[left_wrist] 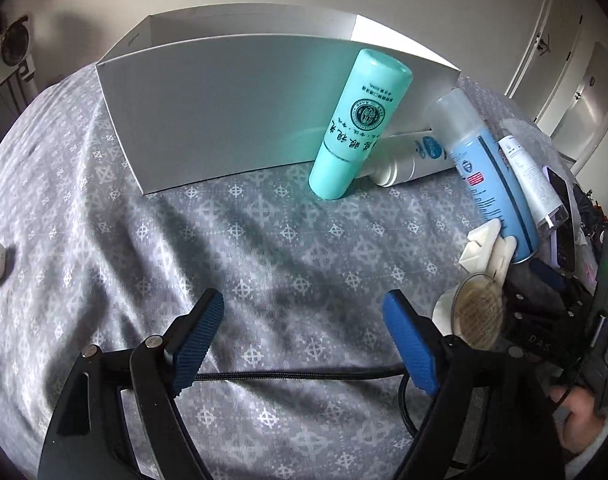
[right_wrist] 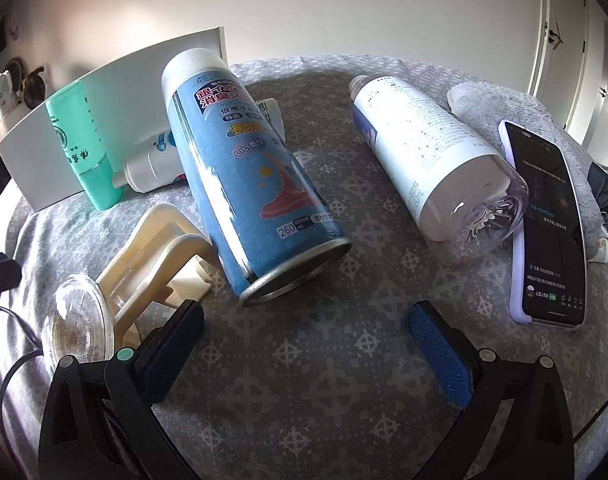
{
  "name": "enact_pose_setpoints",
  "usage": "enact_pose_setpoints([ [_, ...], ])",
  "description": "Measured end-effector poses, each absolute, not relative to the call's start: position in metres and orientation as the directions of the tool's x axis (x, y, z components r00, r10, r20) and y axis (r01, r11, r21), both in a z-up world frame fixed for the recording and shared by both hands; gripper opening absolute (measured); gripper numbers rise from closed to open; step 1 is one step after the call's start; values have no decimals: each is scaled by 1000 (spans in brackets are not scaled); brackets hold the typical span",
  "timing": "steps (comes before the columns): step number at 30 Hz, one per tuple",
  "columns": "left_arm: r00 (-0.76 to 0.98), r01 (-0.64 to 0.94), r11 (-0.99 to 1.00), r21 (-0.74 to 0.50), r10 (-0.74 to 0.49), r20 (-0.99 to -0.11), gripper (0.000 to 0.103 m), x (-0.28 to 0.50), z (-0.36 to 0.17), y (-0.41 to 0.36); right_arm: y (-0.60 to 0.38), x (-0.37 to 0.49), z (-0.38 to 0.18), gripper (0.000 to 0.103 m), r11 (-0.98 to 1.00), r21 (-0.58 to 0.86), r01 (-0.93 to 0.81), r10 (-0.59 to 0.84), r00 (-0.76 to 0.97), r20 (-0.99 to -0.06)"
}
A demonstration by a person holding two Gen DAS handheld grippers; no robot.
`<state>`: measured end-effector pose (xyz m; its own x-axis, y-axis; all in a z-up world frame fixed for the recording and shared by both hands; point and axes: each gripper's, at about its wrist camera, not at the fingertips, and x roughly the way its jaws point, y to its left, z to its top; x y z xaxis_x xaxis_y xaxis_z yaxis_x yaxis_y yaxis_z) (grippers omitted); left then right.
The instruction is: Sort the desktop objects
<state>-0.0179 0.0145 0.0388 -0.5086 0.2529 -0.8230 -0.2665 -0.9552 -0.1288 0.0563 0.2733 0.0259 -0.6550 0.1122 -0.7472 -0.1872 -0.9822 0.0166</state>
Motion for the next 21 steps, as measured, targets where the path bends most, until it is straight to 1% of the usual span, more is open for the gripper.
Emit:
enact_pose_setpoints([
  [3, -543, -256, -962, -95, 225, -809, 82, -29, 43, 27, 273, 56, 26, 103, -982, 16, -187, 112, -655, -747],
  [6, -570, -240, -965, -103, 226, -790, 82, -51, 48, 40, 274, 56, 26, 103, -982, 16, -187, 113, -655, -747],
  [12, -626, -241, -970, -32, 180, -759, 82, -86, 54, 72, 274, 55, 26, 103, -982, 16, -187, 113, -655, -747],
  [13, -628, -240, -970, -20, 171, -759, 80, -89, 55, 75, 274, 55, 26, 103, -982, 16, -187, 113, -655, -747],
  [16, -637, -210, -978, 6, 132, -760, 54, -96, 53, 80, 274, 55, 26, 103, -982, 15, -187, 113, -655, -747],
  [17, -635, -219, -975, -21, 160, -756, 33, -95, 54, 79, 274, 55, 25, 103, -982, 15, -187, 113, -655, -747],
  [19, -646, -222, -975, 5, 143, -750, 33, -89, 56, 79, 274, 55, 26, 103, -982, 15, -187, 113, -655, -747],
  [21, -646, -229, -973, -23, 169, -745, 33, -81, 62, 75, 275, 55, 26, 103, -982, 15, -187, 113, -655, -747],
])
